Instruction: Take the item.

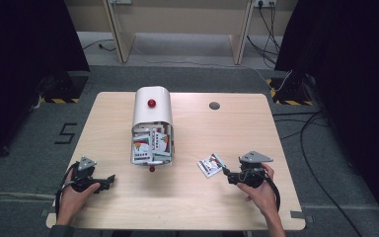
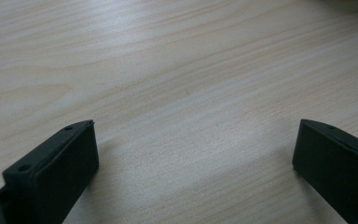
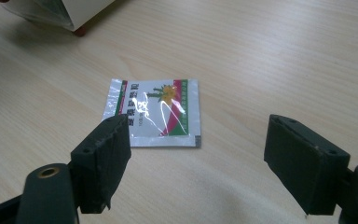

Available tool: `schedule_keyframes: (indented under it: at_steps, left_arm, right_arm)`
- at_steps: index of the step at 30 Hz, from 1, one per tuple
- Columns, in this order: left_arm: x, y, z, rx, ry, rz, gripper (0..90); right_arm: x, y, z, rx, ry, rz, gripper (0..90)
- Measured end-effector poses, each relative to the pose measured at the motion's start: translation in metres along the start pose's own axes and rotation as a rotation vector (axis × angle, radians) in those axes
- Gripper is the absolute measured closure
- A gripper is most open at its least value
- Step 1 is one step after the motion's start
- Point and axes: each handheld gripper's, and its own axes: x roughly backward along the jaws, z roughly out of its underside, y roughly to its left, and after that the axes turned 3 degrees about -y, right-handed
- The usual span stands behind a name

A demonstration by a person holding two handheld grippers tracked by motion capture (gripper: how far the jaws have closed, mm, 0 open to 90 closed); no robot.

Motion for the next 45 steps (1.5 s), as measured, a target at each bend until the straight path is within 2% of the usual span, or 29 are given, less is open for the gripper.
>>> schedule_keyframes:
  at_steps: [23, 45]
  left_arm:
    - [0.000, 0.000, 0.000, 0.000, 0.000, 0.000, 0.0]
    - [0.000, 0.000, 0.000, 0.000, 0.000, 0.000, 0.0]
  right_arm:
    - [0.017, 0.000, 0.018, -0.001, 0.007, 0.001, 22.5]
    - [0.027, 0.010, 0.040, 0.006, 0.026, -0.015, 22.2]
